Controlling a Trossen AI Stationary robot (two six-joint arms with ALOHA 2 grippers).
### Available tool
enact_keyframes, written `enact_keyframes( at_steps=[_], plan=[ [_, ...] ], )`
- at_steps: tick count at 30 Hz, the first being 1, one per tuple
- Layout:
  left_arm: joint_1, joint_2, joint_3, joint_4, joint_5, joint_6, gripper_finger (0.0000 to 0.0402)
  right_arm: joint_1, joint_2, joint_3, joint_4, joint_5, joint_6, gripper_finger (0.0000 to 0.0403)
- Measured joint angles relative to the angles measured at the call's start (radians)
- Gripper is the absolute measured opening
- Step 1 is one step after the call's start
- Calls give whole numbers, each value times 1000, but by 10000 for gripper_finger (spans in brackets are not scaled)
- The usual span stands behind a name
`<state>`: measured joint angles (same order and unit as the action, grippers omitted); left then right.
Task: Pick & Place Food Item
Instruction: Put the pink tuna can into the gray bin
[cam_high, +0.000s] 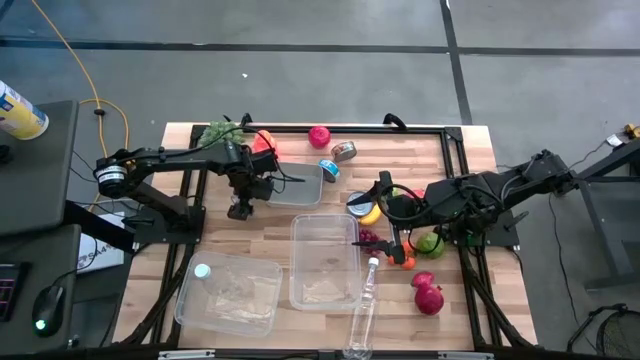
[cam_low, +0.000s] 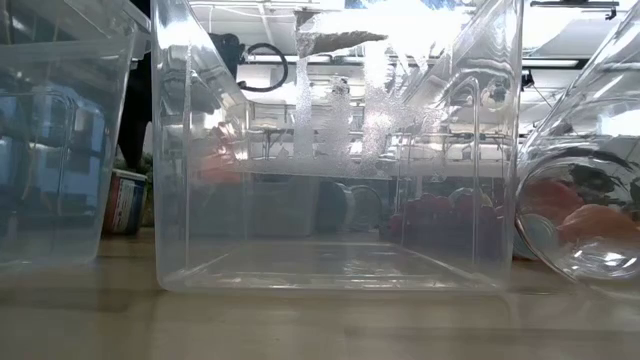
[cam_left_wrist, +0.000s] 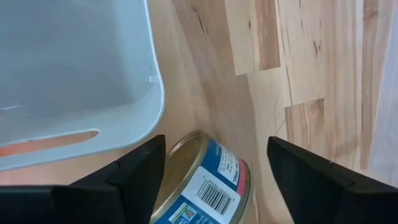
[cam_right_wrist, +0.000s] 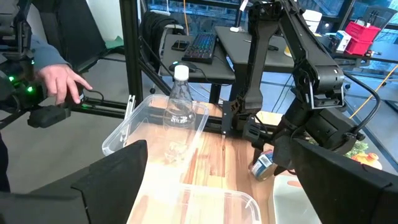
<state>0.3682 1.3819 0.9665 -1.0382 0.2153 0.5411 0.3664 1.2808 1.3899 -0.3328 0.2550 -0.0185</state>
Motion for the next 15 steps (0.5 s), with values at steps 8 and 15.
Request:
enact_keyframes(
  at_steps=[8, 15],
  plan=[
    [0, 0, 0, -4, 3, -62, 347, 0, 0, 0, 0, 0, 0, 382],
    [-23, -7, 0, -79, -4, -18, 352, 0, 0, 0, -5, 0, 0, 382]
  ],
)
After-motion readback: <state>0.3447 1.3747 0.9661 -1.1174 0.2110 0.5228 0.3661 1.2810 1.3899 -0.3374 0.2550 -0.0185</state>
